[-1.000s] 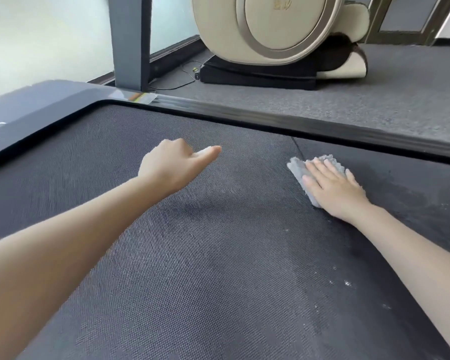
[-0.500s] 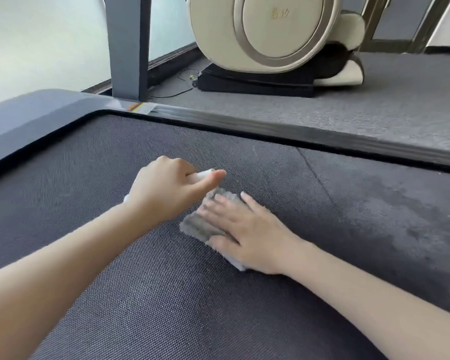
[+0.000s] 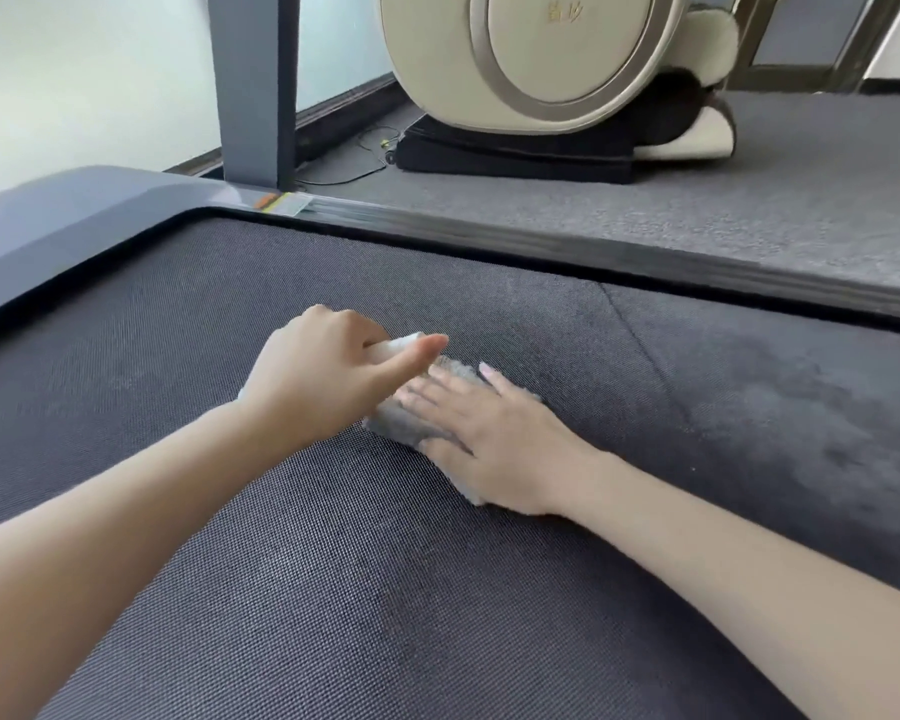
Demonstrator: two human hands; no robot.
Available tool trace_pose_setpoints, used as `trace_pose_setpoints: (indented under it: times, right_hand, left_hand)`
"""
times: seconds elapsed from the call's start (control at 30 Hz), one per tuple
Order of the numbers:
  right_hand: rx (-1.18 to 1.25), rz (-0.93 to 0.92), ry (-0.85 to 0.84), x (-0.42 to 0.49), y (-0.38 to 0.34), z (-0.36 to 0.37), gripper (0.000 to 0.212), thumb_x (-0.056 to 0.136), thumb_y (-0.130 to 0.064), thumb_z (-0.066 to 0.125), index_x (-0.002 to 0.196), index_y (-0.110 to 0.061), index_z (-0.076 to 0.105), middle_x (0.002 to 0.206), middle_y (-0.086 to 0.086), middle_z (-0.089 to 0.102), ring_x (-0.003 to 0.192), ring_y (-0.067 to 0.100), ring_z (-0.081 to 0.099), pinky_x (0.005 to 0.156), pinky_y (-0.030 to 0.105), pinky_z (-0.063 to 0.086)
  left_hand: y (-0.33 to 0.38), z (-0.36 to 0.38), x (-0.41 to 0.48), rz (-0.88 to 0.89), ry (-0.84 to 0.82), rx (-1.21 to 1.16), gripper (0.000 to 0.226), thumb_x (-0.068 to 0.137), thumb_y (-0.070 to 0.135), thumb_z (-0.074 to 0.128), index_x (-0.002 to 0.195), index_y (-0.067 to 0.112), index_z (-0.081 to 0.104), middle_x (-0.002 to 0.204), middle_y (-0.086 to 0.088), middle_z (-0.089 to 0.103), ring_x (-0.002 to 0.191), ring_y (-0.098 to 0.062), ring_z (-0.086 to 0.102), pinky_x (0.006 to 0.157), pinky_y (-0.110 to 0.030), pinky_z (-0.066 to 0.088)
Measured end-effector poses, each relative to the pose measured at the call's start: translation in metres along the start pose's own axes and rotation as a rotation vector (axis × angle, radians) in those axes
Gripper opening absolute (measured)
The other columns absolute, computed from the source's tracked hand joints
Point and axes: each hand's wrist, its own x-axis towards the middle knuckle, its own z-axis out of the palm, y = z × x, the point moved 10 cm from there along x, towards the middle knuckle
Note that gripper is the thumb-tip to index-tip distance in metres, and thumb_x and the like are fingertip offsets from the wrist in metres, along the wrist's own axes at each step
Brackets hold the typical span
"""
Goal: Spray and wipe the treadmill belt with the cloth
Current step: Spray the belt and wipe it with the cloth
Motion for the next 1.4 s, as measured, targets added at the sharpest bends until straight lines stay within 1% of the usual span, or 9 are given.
trace_pose_setpoints:
  times: [0.23, 0.3, 0.47, 0.6, 0.77, 0.93, 1.07, 1.17, 1.4]
  right_hand:
    - [-0.047, 0.47, -0.058, 0.053, 0.133, -0.003, 0.057, 0.1, -0.045, 0.012, 0.153, -0.024, 0.003, 0.161, -0.004, -0.004, 0.147, 0.012, -0.01, 0.119, 0.043, -0.004]
    - [-0.056, 0.381, -0.052, 0.047, 0.103, -0.002, 0.055, 0.101, -0.04, 0.014, 0.153, -0.024, 0.003, 0.161, -0.005, -0.003, 0.147, 0.012, -0.01, 0.119, 0.044, -0.004]
    - [0.093, -0.175, -0.093, -0.049, -0.051, 0.005, 0.055, 0.099, -0.045, 0.02, 0.151, -0.033, 0.005, 0.157, -0.018, -0.007, 0.142, -0.002, -0.02, 0.116, 0.033, -0.016]
    - [0.059, -0.19, -0.109, -0.064, -0.049, 0.006, 0.057, 0.095, -0.051, 0.015, 0.15, -0.036, 0.005, 0.155, -0.022, -0.005, 0.14, -0.008, -0.018, 0.116, 0.031, -0.016]
    - [-0.014, 0.197, 0.01, -0.008, 0.08, -0.007, 0.064, 0.09, -0.051, 0.007, 0.152, -0.033, 0.009, 0.159, -0.016, 0.006, 0.146, 0.005, -0.005, 0.12, 0.043, 0.002]
    - [-0.071, 0.729, 0.032, -0.055, 0.255, -0.012, 0.072, 0.087, -0.06, -0.004, 0.151, -0.031, 0.013, 0.16, -0.009, 0.01, 0.147, 0.011, 0.001, 0.118, 0.049, 0.007]
    - [-0.009, 0.885, 0.014, -0.069, 0.266, -0.014, 0.058, 0.097, -0.049, 0.005, 0.152, -0.029, 0.01, 0.161, -0.009, 0.002, 0.147, 0.012, -0.001, 0.118, 0.047, 0.005]
    - [0.023, 0.733, 0.039, -0.042, 0.202, -0.018, 0.054, 0.1, -0.046, 0.01, 0.151, -0.03, 0.014, 0.16, -0.009, 0.007, 0.147, 0.012, 0.004, 0.117, 0.044, 0.007]
    - [0.054, -0.141, -0.056, -0.079, -0.049, 0.009, 0.059, 0.095, -0.051, 0.017, 0.151, -0.032, 0.013, 0.159, -0.013, 0.004, 0.146, 0.005, -0.011, 0.119, 0.039, -0.006]
  left_hand:
    - [-0.01, -0.017, -0.013, -0.047, -0.018, -0.012, 0.075, 0.071, 0.083, 0.032, 0.043, 0.013, 0.029, 0.034, 0.004, 0.03, 0.04, -0.016, 0.035, 0.047, -0.029, 0.023]
    - [-0.009, -0.02, -0.015, -0.038, -0.02, -0.009, 0.076, 0.069, 0.084, 0.029, 0.046, 0.012, 0.029, 0.035, 0.003, 0.03, 0.041, -0.017, 0.035, 0.047, -0.03, 0.023]
    - [-0.005, -0.02, -0.015, -0.019, -0.015, -0.018, 0.08, 0.068, 0.086, 0.027, 0.047, 0.01, 0.031, 0.038, 0.003, 0.032, 0.041, -0.019, 0.037, 0.048, -0.03, 0.023]
    - [-0.002, -0.015, -0.014, -0.001, -0.021, 0.007, 0.08, 0.068, 0.087, 0.026, 0.047, 0.01, 0.031, 0.038, 0.002, 0.033, 0.042, -0.02, 0.038, 0.048, -0.031, 0.024]
    - [-0.005, -0.017, -0.014, -0.023, -0.03, -0.025, 0.08, 0.068, 0.085, 0.028, 0.047, 0.009, 0.036, 0.039, 0.001, 0.038, 0.043, -0.021, 0.04, 0.05, -0.031, 0.029]
    - [-0.009, -0.019, -0.016, -0.026, -0.033, -0.032, 0.084, 0.068, 0.086, 0.029, 0.05, 0.004, 0.04, 0.042, -0.007, 0.045, 0.045, -0.026, 0.046, 0.05, -0.035, 0.038]
    - [-0.011, -0.013, -0.02, -0.03, -0.037, -0.047, 0.089, 0.069, 0.086, 0.029, 0.055, -0.001, 0.046, 0.05, -0.016, 0.056, 0.052, -0.03, 0.055, 0.058, -0.041, 0.05]
    - [-0.005, -0.006, -0.023, -0.03, -0.047, -0.067, 0.088, 0.068, 0.086, 0.029, 0.053, 0.001, 0.047, 0.049, -0.013, 0.056, 0.052, -0.029, 0.056, 0.06, -0.041, 0.051]
    - [0.008, -0.013, -0.033, -0.019, -0.048, -0.091, 0.086, 0.07, 0.086, 0.031, 0.05, 0.003, 0.042, 0.046, -0.016, 0.053, 0.048, -0.033, 0.051, 0.056, -0.043, 0.049]
